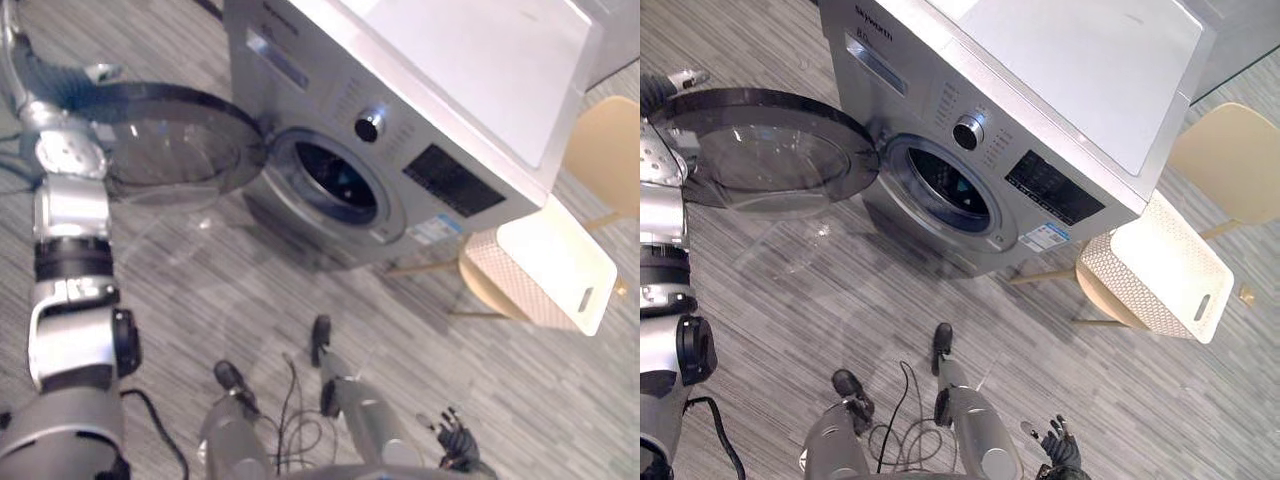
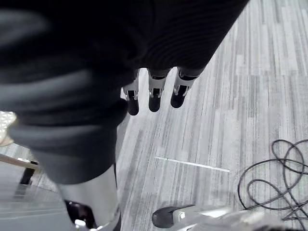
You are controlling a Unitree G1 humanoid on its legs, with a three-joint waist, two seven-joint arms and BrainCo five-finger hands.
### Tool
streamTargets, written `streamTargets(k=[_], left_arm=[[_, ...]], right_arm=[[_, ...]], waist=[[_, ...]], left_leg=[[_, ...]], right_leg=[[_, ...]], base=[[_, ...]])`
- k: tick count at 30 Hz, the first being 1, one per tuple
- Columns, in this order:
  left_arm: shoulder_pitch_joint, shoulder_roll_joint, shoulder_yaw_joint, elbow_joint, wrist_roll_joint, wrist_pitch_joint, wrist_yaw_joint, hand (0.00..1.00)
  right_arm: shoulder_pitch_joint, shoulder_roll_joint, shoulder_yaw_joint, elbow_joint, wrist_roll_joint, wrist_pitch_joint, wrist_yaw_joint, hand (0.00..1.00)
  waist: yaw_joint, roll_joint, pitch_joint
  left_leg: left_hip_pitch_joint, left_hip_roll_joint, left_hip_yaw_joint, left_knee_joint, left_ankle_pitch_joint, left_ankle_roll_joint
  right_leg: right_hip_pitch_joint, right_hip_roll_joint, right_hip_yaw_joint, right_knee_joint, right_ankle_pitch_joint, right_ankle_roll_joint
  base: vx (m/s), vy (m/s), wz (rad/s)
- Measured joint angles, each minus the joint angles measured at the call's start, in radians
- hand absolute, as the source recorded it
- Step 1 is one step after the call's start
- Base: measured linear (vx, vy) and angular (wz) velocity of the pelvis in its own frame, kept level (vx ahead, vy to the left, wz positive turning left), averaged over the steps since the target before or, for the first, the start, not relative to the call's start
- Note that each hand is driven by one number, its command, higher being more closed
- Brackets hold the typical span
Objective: Pick up the laundry basket with both hands and put the clothes into the washing machine.
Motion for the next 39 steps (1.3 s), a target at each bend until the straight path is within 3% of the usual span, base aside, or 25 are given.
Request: streamTargets(k=[1, 2, 4, 5, 6, 10, 13, 17, 21, 24, 25, 26, 28, 31, 32, 34, 37, 39], left_arm=[[-0.004, 0.008, 0.000, 0.000, 0.000, 0.000, -0.001, 0.00], [-0.004, 0.024, -0.001, 0.014, -0.001, 0.000, -0.012, 0.00], [-0.004, 0.024, -0.008, 0.072, -0.013, 0.005, -0.058, 0.00], [-0.001, 0.023, -0.007, 0.093, -0.003, 0.006, -0.034, 0.00], [-0.002, 0.029, 0.011, 0.097, -0.003, 0.009, -0.035, 0.00], [0.014, 0.051, -0.001, 0.152, -0.031, 0.012, -0.155, 0.00], [0.080, 0.051, 0.001, 0.101, -0.052, -0.040, -0.215, 0.00], [0.166, 0.028, 0.032, 0.089, -0.053, -0.057, -0.216, 0.00], [0.360, -0.062, 0.122, 0.014, -0.076, -0.076, -0.221, 0.00], [0.555, -0.196, 0.118, 0.100, -0.124, -0.024, -0.265, 0.00], [0.668, -0.269, 0.101, 0.143, -0.135, -0.002, -0.283, 0.00], [0.742, -0.324, 0.072, 0.168, -0.136, 0.011, -0.293, 0.00], [0.864, -0.437, -0.015, 0.207, -0.138, 0.020, -0.315, 0.00], [0.994, -0.551, -0.159, 0.197, -0.159, 0.008, -0.334, 0.00], [1.036, -0.576, -0.207, 0.143, -0.183, -0.011, -0.342, 0.00], [1.084, -0.600, -0.261, -0.005, -0.231, -0.041, -0.344, 0.00], [1.151, -0.606, -0.295, -0.366, -0.310, -0.108, -0.352, 0.00], [1.152, -0.603, -0.279, -0.484, -0.344, -0.136, -0.364, 0.00]], right_arm=[[0.000, 0.001, 0.010, -0.012, 0.008, 0.000, 0.001, 0.00], [0.001, 0.004, 0.011, -0.011, 0.012, -0.003, 0.001, 0.00], [0.001, -0.005, 0.018, -0.012, 0.020, -0.008, 0.001, 0.00], [-0.001, -0.015, 0.019, -0.013, 0.025, -0.012, 0.003, 0.00], [0.000, -0.018, 0.018, -0.010, 0.026, -0.012, 0.003, 0.00], [0.008, -0.019, 0.019, 0.049, 0.028, 0.004, 0.025, 0.00], [0.021, -0.009, 0.026, 0.067, 0.028, 0.007, 0.056, 0.00], [0.015, -0.009, 0.029, 0.102, 0.028, 0.008, 0.065, 0.00], [-0.010, -0.009, 0.026, 0.166, 0.025, 0.022, 0.065, 0.00], [-0.013, -0.010, 0.015, 0.205, 0.013, 0.038, 0.066, 0.00], [-0.013, -0.010, 0.014, 0.217, 0.005, 0.049, 0.066, 0.00], [-0.012, -0.009, 0.012, 0.217, -0.004, 0.054, 0.066, 0.00], [-0.031, -0.010, -0.025, 0.220, -0.034, 0.064, 0.066, 0.00], [-0.043, -0.018, -0.092, 0.223, -0.055, 0.067, 0.062, 0.00], [-0.039, -0.024, -0.121, 0.223, -0.063, 0.067, 0.061, 0.00], [-0.039, -0.033, -0.157, 0.223, -0.064, 0.067, 0.060, 0.00], [-0.037, -0.038, -0.198, 0.223, -0.073, 0.067, 0.059, 0.00], [-0.035, -0.037, -0.205, 0.224, -0.073, 0.067, 0.059, 0.00]], waist=[[0.019, -0.001, 0.000], [0.020, -0.006, 0.000], [0.023, -0.018, -0.009], [0.022, -0.016, -0.006], [0.019, -0.015, -0.006], [0.020, -0.009, 0.007], [0.023, -0.059, 0.010], [0.021, -0.067, 0.009], [0.021, -0.068, 0.008], [0.004, -0.074, -0.016], [-0.011, -0.073, -0.036], [-0.015, -0.093, -0.051], [-0.016, -0.086, -0.064], [-0.014, -0.036, -0.121], [-0.016, 0.008, -0.144], [-0.017, 0.041, -0.176], [-0.035, 0.109, -0.213], [-0.033, 0.122, -0.221]], left_leg=[[-0.001, 0.039, 0.011, 0.010, 0.009, -0.016], [-0.017, 0.069, 0.008, 0.028, 0.018, -0.030], [-0.008, 0.088, 0.008, -0.015, 0.053, -0.079], [0.004, 0.083, 0.025, -0.050, 0.069, -0.091], [0.011, 0.078, 0.033, -0.065, 0.079, -0.092], [0.094, 0.066, 0.047, -0.109, 0.089, -0.101], [0.110, 0.019, 0.031, -0.128, 0.082, -0.084], [0.119, -0.039, 0.023, -0.162, 0.100, -0.061], [0.186, -0.095, 0.039, -0.198, 0.119, -0.053], [0.248, -0.153, 0.046, -0.237, 0.110, -0.051], [0.258, -0.180, 0.048, -0.250, 0.110, -0.051], [0.269, -0.198, 0.047, -0.257, 0.110, -0.051], [0.294, -0.209, 0.046, -0.286, 0.122, -0.069], [0.362, -0.228, 0.043, -0.388, 0.165, -0.092], [0.380, -0.234, 0.042, -0.420, 0.176, -0.094], [0.400, -0.240, 0.035, -0.427, 0.176, -0.091], [0.421, -0.258, 0.000, -0.427, 0.166, -0.067], [0.435, -0.262, -0.009, -0.427, 0.159, -0.061]], right_leg=[[-0.012, -0.008, -0.046, 0.048, -0.027, -0.013], [-0.002, 0.005, -0.002, 0.045, 0.007, -0.003], [0.010, 0.039, 0.001, 0.001, 0.008, -0.004], [0.011, 0.046, 0.003, -0.020, 0.008, -0.004], [0.014, 0.046, 0.006, -0.029, 0.007, -0.004], [0.084, 0.056, 0.018, -0.034, 0.002, -0.009], [0.094, 0.017, 0.032, -0.035, 0.002, -0.009], [0.098, -0.020, 0.038, -0.036, 0.002, -0.008], [0.143, -0.059, 0.053, -0.035, -0.019, 0.012], [0.202, -0.112, 0.054, -0.035, -0.116, 0.015], [0.211, -0.135, 0.054, -0.034, -0.174, 0.016], [0.217, -0.150, 0.055, -0.020, -0.231, 0.013], [0.216, -0.149, 0.053, 0.010, -0.283, 0.026], [0.229, -0.144, 0.052, 0.045, -0.330, 0.028], [0.238, -0.142, 0.048, 0.044, -0.338, 0.031], [0.260, -0.147, 0.040, 0.043, -0.346, 0.044], [0.307, -0.164, 0.003, 0.041, -0.345, 0.055], [0.327, -0.168, -0.005, 0.038, -0.344, 0.054]], base=[[0.26, 0.048, -0.67], [0.22, 0.052, -0.44], [0.20, 0.000, -0.22], [0.22, 0.020, -0.21], [0.19, 0.078, -0.22], [0.08, 0.137, 0.06], [0.02, 0.319, 0.24], [-0.06, 0.180, 0.18], [-0.02, 0.159, 0.06], [-0.02, 0.099, 0.21], [0.04, 0.055, 0.17], [0.05, 0.041, 0.10], [0.06, 0.021, 0.00], [0.08, 0.030, -0.02], [0.09, 0.015, 0.05], [0.11, 0.016, 0.12], [0.10, 0.016, 0.29], [0.11, 0.023, 0.17]])
